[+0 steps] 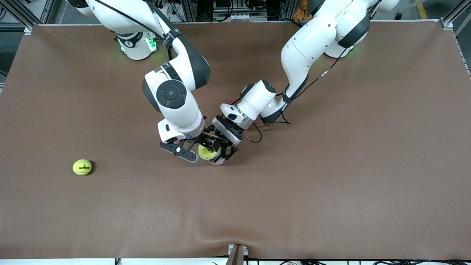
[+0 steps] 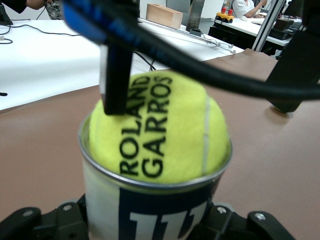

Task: Insert tennis ball vertically with right arm
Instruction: 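Open the right gripper to drop the ball into the can, then move the right gripper to the second tennis ball and grasp it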

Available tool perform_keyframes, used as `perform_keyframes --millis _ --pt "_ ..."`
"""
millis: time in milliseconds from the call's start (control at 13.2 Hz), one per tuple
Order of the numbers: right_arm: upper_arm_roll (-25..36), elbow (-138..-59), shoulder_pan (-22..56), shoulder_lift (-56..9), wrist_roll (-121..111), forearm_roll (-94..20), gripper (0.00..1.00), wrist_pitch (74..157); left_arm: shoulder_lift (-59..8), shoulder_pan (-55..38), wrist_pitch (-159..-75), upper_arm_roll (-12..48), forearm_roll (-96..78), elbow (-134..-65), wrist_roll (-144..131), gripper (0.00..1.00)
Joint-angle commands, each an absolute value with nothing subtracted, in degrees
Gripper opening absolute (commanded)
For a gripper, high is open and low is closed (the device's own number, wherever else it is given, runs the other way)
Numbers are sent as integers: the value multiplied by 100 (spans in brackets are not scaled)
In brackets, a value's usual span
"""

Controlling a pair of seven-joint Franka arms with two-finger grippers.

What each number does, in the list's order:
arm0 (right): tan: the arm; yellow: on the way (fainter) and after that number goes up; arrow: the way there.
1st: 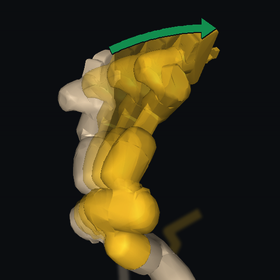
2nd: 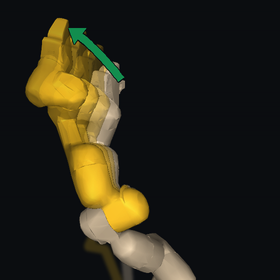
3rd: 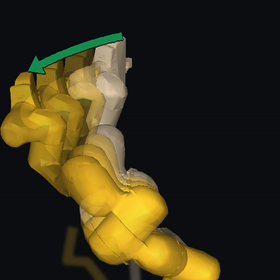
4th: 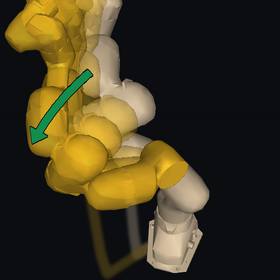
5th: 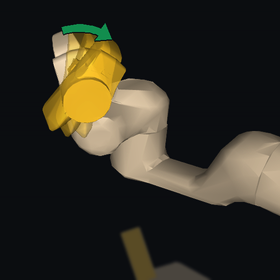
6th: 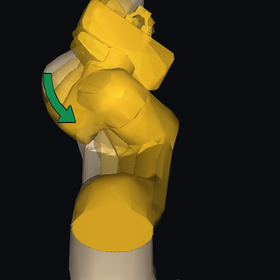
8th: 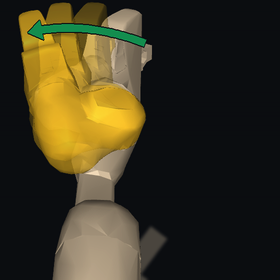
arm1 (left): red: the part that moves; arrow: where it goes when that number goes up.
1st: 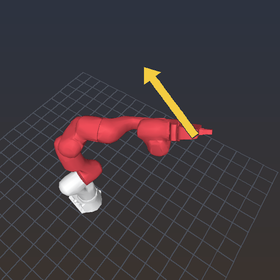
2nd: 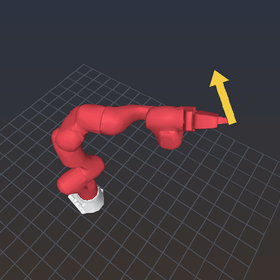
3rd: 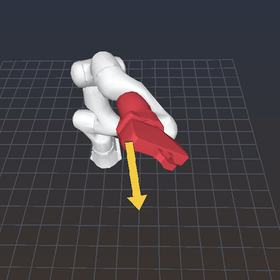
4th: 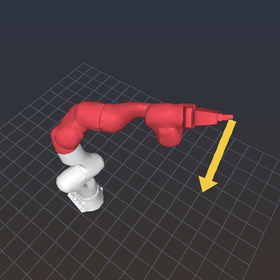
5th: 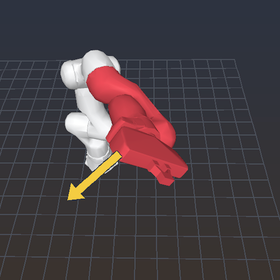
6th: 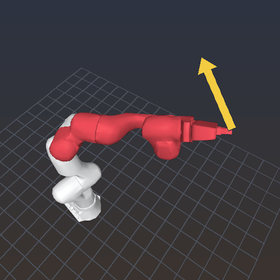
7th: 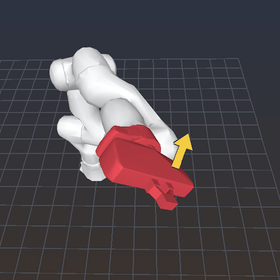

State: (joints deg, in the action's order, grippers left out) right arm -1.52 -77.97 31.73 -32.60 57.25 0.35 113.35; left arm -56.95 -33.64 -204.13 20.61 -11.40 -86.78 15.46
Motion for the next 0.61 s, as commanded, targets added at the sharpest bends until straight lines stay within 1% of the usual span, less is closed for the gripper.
perform_keyframes --millis 0,227,303,378,530 --pt "-149 -7734 3146 -3304 5616 132 100 11109 -5845 -3445 -20382 2013 -1274 -8525 1512 76" --pt "-158 -7717 3138 -3244 5590 114 100 11066 -5845 -3472 -20382 2013 -1283 -8525 1512 77" --pt "-150 -7717 3120 -3234 5581 97 100 10935 -5845 -3472 -20382 2013 -1283 -8525 1512 77" --pt "-149 -7621 3007 -3217 5485 71 100 10716 -5845 -3472 -20382 2013 -1283 -8525 1512 77" --pt "-184 -7305 2621 -3095 4864 0 100 9945 -5845 -3472 -20382 2013 -1283 -8525 1512 81"
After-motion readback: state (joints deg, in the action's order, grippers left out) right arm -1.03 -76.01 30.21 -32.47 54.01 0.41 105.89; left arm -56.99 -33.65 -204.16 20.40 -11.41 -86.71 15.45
